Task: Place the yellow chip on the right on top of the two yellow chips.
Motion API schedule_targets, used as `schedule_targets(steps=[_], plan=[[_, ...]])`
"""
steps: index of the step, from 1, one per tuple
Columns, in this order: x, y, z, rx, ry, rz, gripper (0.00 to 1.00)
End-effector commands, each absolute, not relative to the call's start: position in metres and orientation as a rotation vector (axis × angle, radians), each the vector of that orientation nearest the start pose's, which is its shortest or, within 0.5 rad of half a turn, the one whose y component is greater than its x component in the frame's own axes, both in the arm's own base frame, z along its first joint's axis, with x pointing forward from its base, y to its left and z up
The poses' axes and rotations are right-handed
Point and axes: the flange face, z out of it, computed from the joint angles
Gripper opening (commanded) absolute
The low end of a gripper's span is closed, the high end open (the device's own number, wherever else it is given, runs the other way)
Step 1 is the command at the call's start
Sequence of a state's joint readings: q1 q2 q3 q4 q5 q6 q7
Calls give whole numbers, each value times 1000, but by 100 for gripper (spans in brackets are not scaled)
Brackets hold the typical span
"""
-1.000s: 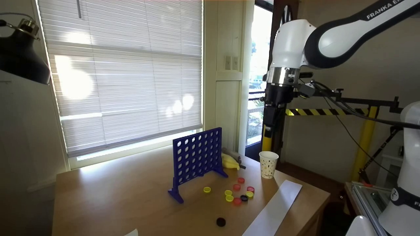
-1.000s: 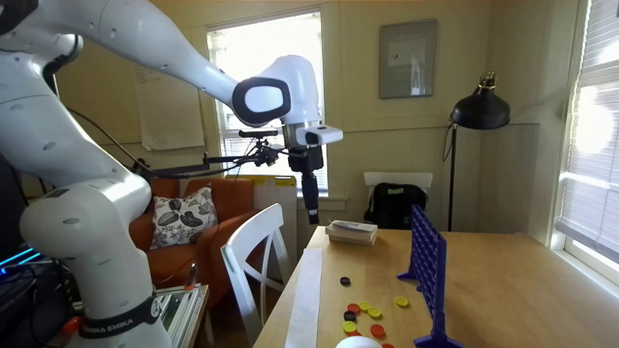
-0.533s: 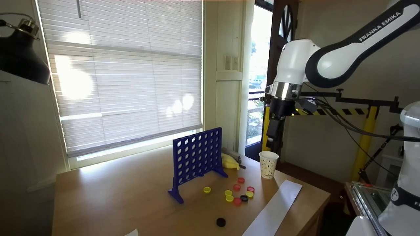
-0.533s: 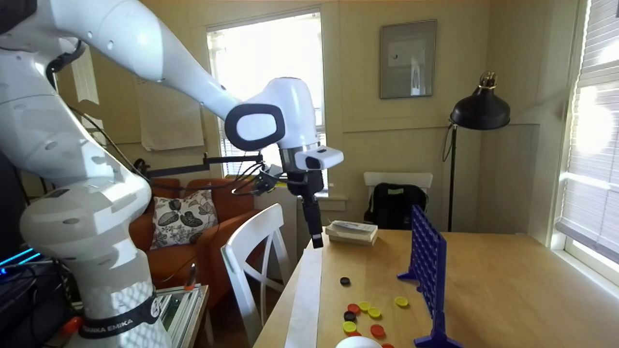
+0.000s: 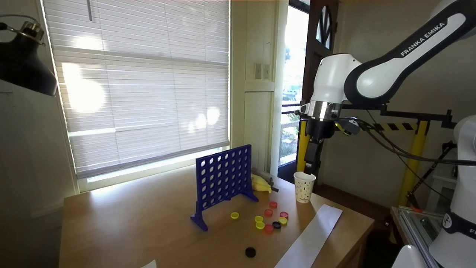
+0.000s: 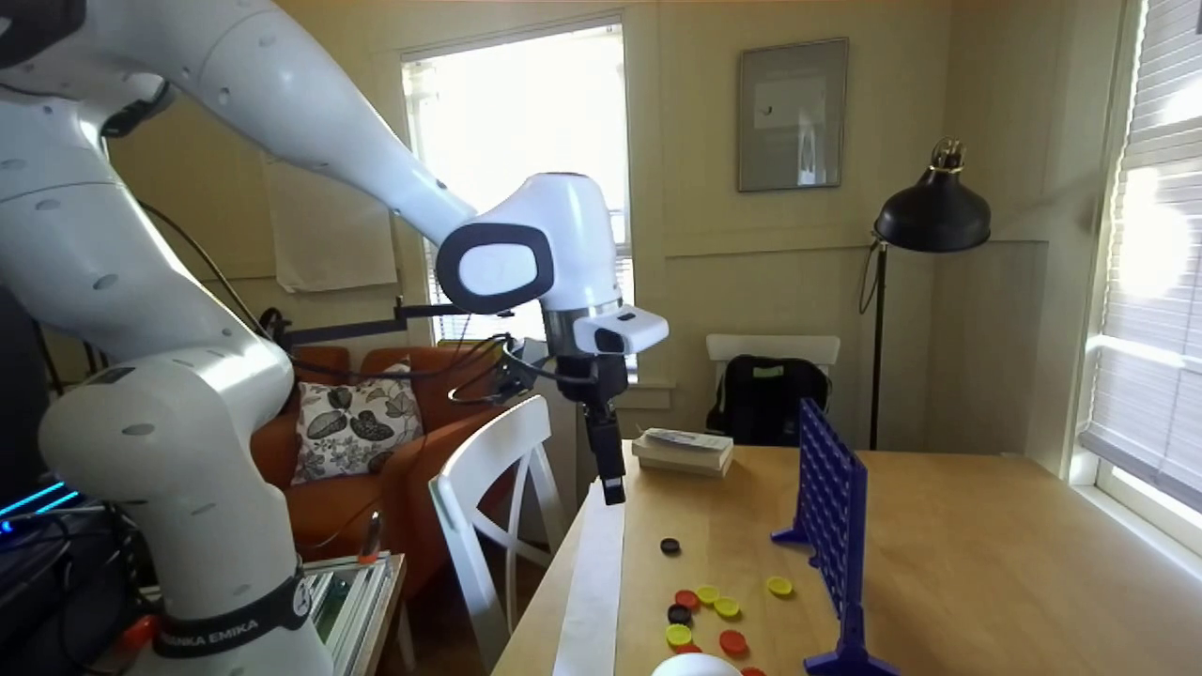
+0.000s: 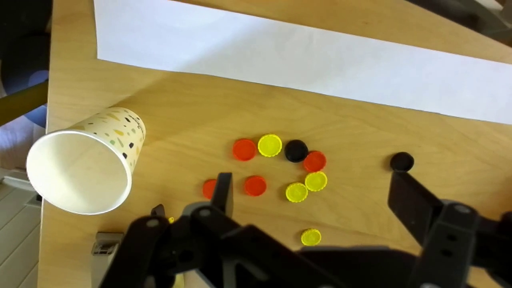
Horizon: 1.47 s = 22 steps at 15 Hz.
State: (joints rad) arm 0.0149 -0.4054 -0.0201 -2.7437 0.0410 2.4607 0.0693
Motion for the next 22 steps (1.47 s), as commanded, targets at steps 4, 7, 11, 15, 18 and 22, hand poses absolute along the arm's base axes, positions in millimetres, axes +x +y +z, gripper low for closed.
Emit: schedule_targets(steps=[4,7,11,15,18,22], plan=[[401,-12,331,-3115,497,-310,100],[408,-12,303,-3068,699,-337,100],[414,-9,261,-2998,857,-271,100],[417,-14,228,-2974,874,-232,100],[421,-23,206,-2946,937,-256,100],[430,-25,181,-2901,1028,-233,100]])
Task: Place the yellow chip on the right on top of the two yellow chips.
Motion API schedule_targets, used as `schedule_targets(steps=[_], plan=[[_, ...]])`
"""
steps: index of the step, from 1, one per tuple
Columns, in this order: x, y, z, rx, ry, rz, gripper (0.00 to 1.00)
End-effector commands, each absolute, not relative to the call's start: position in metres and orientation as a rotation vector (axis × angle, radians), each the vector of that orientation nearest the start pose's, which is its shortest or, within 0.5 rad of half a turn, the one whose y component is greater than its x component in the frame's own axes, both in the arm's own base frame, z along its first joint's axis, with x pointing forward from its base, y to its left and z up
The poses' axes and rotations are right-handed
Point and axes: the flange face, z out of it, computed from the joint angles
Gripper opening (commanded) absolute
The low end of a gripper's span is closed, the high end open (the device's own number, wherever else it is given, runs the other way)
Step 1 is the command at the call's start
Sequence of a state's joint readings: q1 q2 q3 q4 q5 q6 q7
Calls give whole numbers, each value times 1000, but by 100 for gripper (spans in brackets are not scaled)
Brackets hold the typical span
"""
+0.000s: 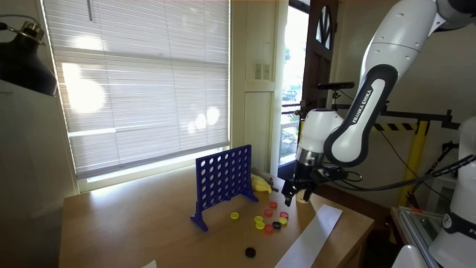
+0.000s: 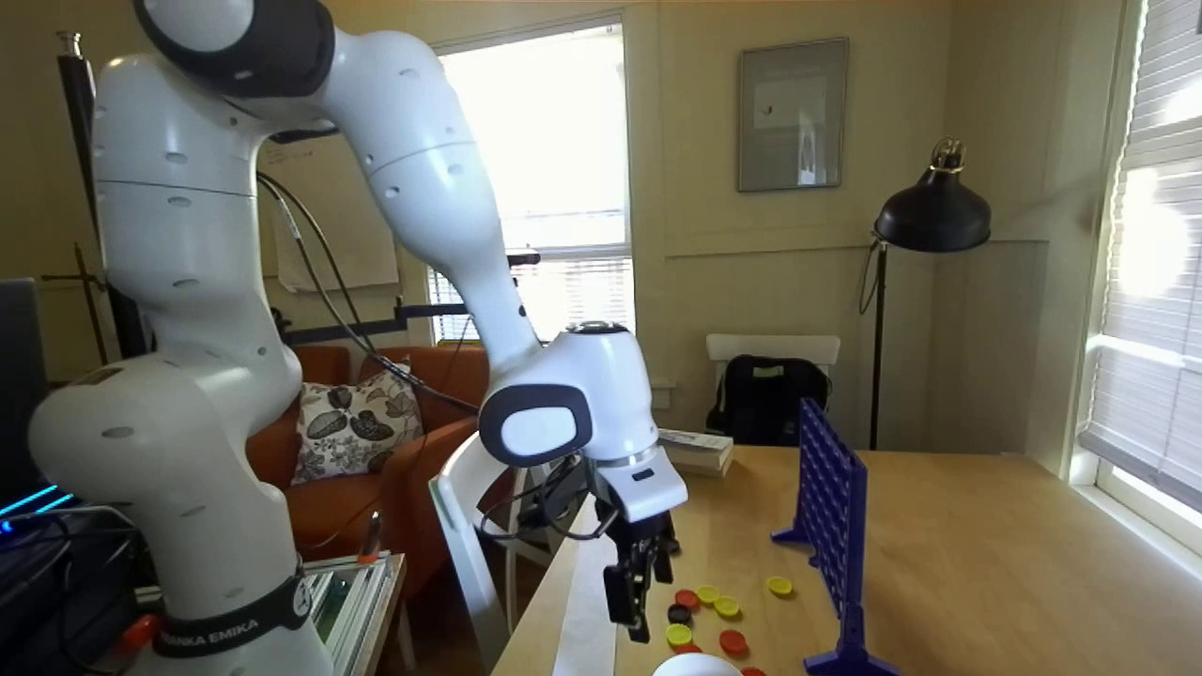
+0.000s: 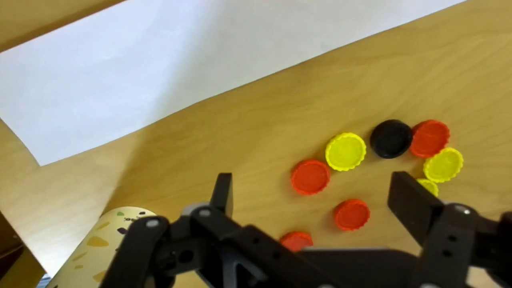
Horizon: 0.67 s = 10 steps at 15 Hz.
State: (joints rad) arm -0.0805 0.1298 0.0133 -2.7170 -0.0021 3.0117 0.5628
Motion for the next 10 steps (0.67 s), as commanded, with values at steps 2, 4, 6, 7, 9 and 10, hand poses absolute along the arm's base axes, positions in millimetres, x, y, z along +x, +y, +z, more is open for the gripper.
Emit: schedule_targets(steps=[2,4,6,7,9,10], plan=[[437,-22,172,-2869,1085,-211,100],[446,-19,165,-2852,1120,-193,100],[454,-18,159,-2838,1155,-197,100],[459,-18,157,-2830,1170,-198,100],[465,-18,152,-2817,1199,-202,100],[468,-18,150,-2811,1215,-202,100]])
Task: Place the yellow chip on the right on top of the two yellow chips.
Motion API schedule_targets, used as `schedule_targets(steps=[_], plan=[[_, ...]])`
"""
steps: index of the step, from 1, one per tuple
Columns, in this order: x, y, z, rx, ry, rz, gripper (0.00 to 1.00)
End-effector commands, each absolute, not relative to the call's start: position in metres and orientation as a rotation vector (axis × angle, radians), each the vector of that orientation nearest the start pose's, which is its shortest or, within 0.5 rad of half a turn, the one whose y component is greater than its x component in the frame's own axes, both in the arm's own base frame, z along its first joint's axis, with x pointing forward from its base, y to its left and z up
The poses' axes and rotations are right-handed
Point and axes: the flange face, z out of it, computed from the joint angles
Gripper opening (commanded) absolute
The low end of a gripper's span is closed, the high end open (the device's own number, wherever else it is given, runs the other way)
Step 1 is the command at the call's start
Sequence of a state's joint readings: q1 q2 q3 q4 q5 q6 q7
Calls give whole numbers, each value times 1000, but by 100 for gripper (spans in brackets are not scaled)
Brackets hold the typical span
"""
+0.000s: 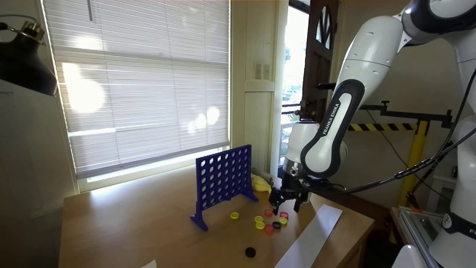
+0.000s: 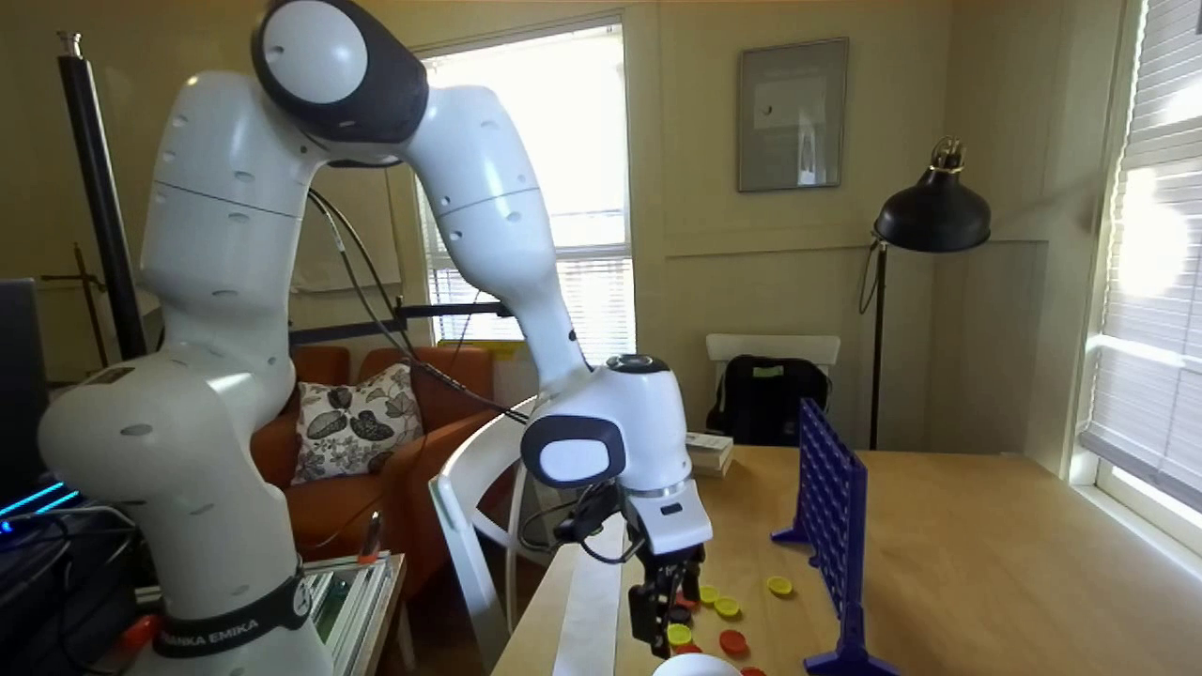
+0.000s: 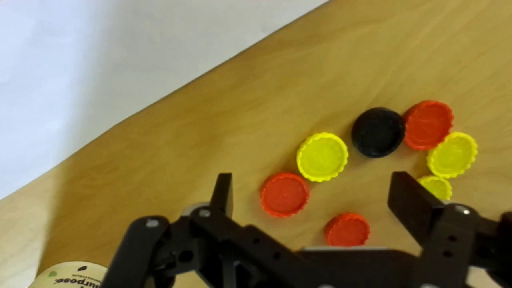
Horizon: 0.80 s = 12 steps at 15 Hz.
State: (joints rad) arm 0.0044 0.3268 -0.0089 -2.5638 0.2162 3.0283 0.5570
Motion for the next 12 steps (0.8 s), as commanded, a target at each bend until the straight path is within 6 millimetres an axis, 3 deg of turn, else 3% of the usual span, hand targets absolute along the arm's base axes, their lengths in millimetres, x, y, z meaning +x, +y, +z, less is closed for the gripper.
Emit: schedule_targets(steps=[1,12], plan=[[471,-19,147,-2804,1233,-198,100],[479,0,133,-2772,1326,-140,100]])
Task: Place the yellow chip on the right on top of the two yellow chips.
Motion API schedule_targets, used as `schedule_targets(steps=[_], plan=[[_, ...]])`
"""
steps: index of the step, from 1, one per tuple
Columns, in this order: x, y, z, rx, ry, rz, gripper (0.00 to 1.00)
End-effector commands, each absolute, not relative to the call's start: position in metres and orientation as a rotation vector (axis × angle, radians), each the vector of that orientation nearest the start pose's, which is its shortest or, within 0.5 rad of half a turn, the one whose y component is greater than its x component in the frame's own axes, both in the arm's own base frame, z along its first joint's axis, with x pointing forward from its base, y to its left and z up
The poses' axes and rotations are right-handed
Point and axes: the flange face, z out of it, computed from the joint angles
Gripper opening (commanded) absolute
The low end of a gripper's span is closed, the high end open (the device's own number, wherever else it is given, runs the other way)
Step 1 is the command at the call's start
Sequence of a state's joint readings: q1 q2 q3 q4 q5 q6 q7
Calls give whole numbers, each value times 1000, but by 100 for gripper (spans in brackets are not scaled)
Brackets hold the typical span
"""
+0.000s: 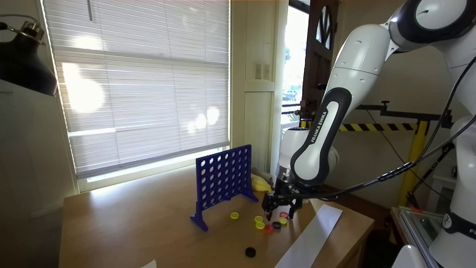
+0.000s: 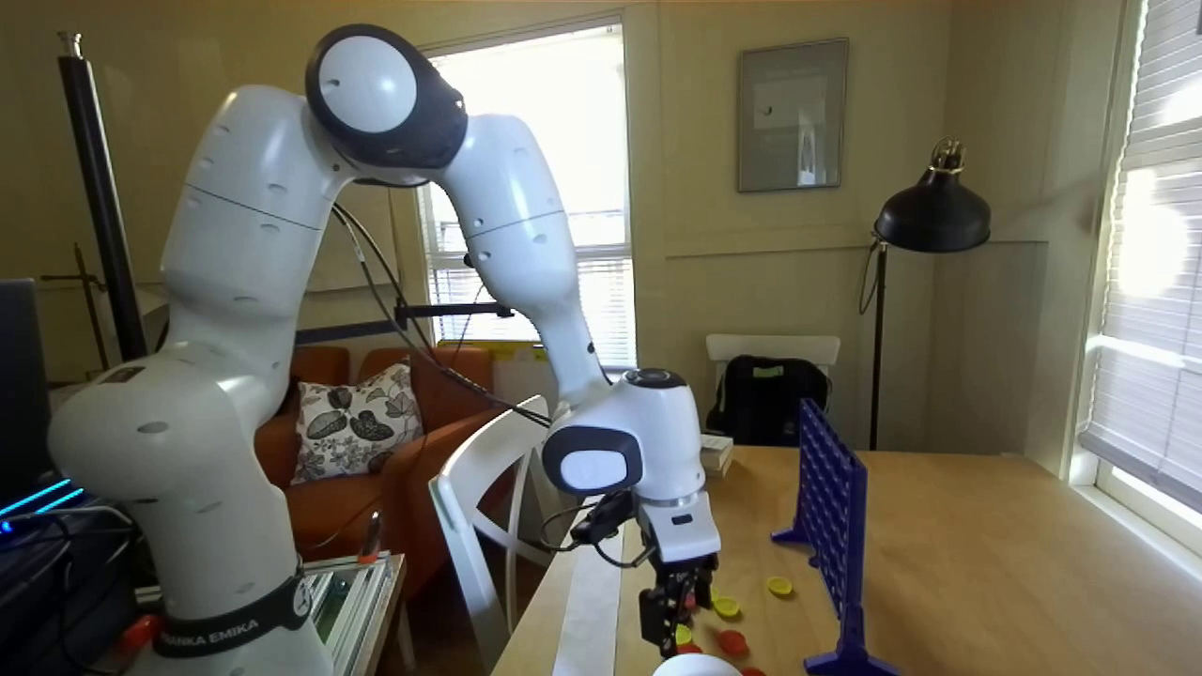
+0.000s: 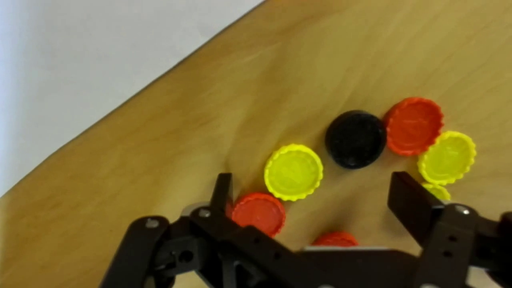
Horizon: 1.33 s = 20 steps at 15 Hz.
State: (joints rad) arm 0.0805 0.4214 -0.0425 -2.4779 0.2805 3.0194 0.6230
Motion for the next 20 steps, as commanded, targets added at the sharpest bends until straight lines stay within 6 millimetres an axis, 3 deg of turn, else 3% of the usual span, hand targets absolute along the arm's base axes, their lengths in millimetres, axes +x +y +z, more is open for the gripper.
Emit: schedule_targets(steps=[1,2,3,5,13,20], plan=[[479,0,132,-2771,1332,-137,100],[479,1,131,-2772,1339,-136,97],[479,1,131,-2773,1343,-139,74],[479,0,131,-2773,1355,-141,69],[485,4,134,-2773,1354,-159,14],[485,14,150,-2795,1286,-201,14]])
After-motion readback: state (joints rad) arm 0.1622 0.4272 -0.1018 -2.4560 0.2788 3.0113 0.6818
